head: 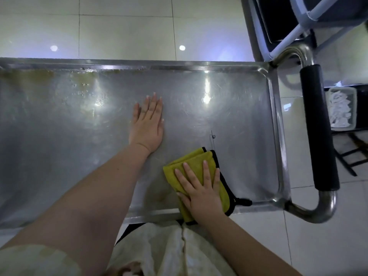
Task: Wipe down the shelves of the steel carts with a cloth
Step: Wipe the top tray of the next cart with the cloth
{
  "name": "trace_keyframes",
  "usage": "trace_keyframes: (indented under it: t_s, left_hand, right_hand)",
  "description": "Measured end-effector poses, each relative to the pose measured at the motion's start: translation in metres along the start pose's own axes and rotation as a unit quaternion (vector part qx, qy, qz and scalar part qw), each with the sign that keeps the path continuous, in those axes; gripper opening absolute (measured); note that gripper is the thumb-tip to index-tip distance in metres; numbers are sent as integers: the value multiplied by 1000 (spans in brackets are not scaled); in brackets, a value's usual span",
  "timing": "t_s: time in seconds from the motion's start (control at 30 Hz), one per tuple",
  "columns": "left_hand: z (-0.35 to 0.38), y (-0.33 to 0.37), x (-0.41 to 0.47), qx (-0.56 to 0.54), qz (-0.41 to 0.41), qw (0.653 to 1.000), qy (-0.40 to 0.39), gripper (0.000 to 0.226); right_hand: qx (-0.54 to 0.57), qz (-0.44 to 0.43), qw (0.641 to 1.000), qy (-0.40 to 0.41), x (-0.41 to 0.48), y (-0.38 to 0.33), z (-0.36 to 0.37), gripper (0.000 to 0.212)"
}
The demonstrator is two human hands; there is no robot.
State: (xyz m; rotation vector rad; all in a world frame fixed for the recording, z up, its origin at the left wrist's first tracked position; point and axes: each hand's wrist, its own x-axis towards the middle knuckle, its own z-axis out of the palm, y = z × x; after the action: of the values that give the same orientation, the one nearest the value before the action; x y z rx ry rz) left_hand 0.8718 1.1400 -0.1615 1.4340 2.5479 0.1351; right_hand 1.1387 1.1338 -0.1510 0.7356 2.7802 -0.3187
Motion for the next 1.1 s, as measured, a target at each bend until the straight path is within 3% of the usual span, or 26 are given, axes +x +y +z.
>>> trace_keyframes:
  t_s: [0.1,0.23,0.47,0.63,0.93,1.1]
  left_hand:
    - [2,-1,-2,5,3,1000,0,63]
    - [0,2,-1,-1,7,1000,-2,63]
    - [0,0,7,-3,35,999,-18,65]
    - [1,-3,6,23,17,999,-28,66]
    - [1,-3,2,29,23,999,-29,68]
    - [5,-3,-1,41,27,998,-25,67]
  right_hand:
    - [-4,12,1000,-5,42,20,-14,60]
    - [-1,102,994,32,138,60,-52,60]
    - [32,193,981,6,247,109,-100,61]
    - [48,201,978,22,202,92,-81,62]
    - [29,150,988,-28,-20,59,-5,62]
    - [25,145,988,-35,0,69,-14,62]
